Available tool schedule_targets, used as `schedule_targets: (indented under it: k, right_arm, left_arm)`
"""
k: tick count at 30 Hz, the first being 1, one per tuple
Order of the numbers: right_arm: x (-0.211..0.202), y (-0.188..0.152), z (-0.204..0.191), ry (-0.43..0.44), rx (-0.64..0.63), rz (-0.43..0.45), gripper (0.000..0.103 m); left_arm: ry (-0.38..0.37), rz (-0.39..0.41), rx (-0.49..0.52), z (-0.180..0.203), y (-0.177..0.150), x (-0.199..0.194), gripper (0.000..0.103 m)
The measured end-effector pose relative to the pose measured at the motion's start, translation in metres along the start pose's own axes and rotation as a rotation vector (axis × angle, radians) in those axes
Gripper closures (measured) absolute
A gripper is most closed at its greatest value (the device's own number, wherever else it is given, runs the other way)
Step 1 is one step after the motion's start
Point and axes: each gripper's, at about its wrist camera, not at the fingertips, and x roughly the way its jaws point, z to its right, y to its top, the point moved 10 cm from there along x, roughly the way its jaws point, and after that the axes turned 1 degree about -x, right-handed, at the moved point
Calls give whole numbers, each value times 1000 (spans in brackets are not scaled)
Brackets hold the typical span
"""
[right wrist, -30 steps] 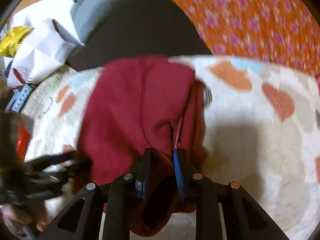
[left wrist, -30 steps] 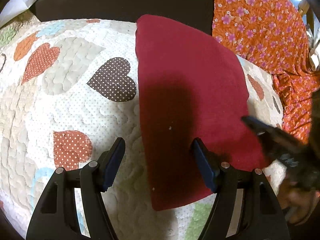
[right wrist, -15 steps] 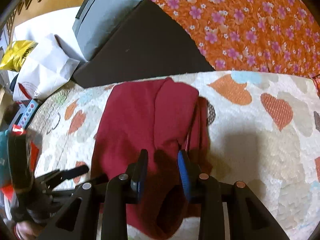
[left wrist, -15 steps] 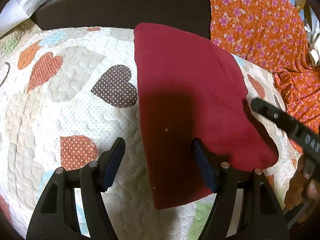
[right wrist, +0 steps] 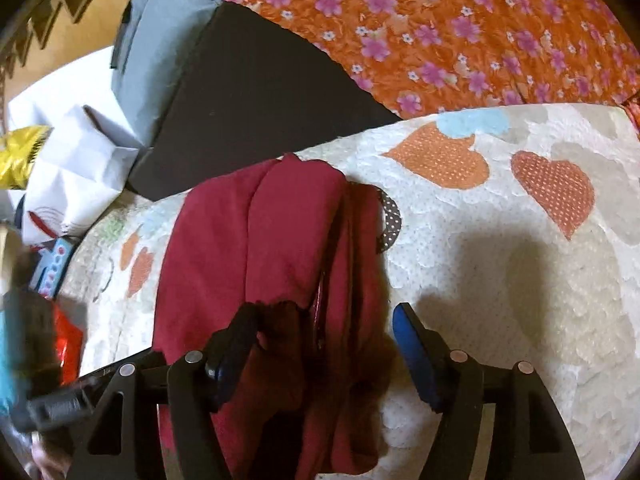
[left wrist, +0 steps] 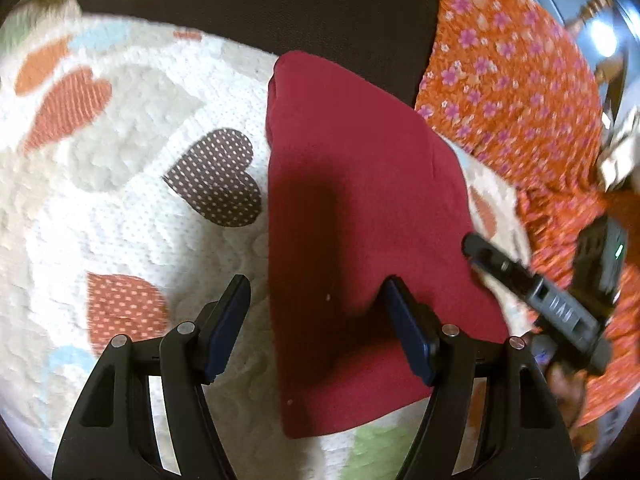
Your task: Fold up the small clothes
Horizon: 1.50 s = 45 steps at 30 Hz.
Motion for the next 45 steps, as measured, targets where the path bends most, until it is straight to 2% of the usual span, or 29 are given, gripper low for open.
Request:
schedule_targets:
  k: [1, 3, 7, 11, 15, 16, 17, 19, 21, 23, 27, 32, 34, 36, 38, 41, 43, 45]
  right_arm:
    - [3, 0, 0, 15, -2, -8, 35]
    - [13, 2, 2, 57, 10, -22, 35]
    - [34, 6, 5, 148, 68, -30, 29]
    - [40, 10, 9, 190, 110, -24, 27]
    - [46, 10, 5, 210, 94, -10, 23]
    - [46, 10, 2, 214, 88, -7, 27]
    - [47, 10, -1, 222, 79, -12, 37]
    - [45, 9, -7, 221, 68, -11, 52]
    - [36, 9, -14, 187, 34, 4, 58]
    - [25, 10, -23, 172, 21, 18, 61]
    - [-5, 0, -53, 210, -11, 22, 61]
    - [-33, -39, -86, 263, -2, -1, 61]
    - [-36, -60, -98, 286, 0, -20, 60]
    - [-27, -82, -103, 282, -7, -73, 55]
    - [-11, -106, -96, 210, -7, -168, 54]
    - [-27, -107, -91, 214, 34, -128, 52]
    - [-48, -93, -91, 199, 18, -60, 51]
    - [-59, -79, -94, 184, -1, -18, 51]
  left_arm:
    - [-18, -7, -20, -1, 2, 2, 32]
    - [-44, -11, -51, -5, 6, 6, 24]
    - [-68, 28, -66, -8, 25, 15, 23]
    - [-113, 11, -64, -2, 33, 32, 21]
    - [-120, -3, -55, 2, 33, 45, 14]
    - [-118, 4, -46, 4, 33, 44, 14]
    - [-116, 10, -24, 7, 31, 45, 15]
    - [-129, 6, 34, 15, 26, 44, 31]
    - [-95, 29, 84, 19, 25, 37, 40]
    - [-88, 27, 110, 24, 23, 26, 45]
    - [-65, 3, 119, 20, 9, -6, 45]
    - [-13, -17, 139, 2, -26, -55, 45]
    - [17, -23, 139, -9, -42, -66, 45]
    - [79, -52, 134, -26, -65, -65, 45]
    - [153, -96, 131, -44, -83, -55, 45]
    - [174, -45, 131, -47, -86, -66, 43]
    - [209, -12, 154, -43, -85, -78, 43]
    - [242, 56, 166, -40, -85, -93, 43]
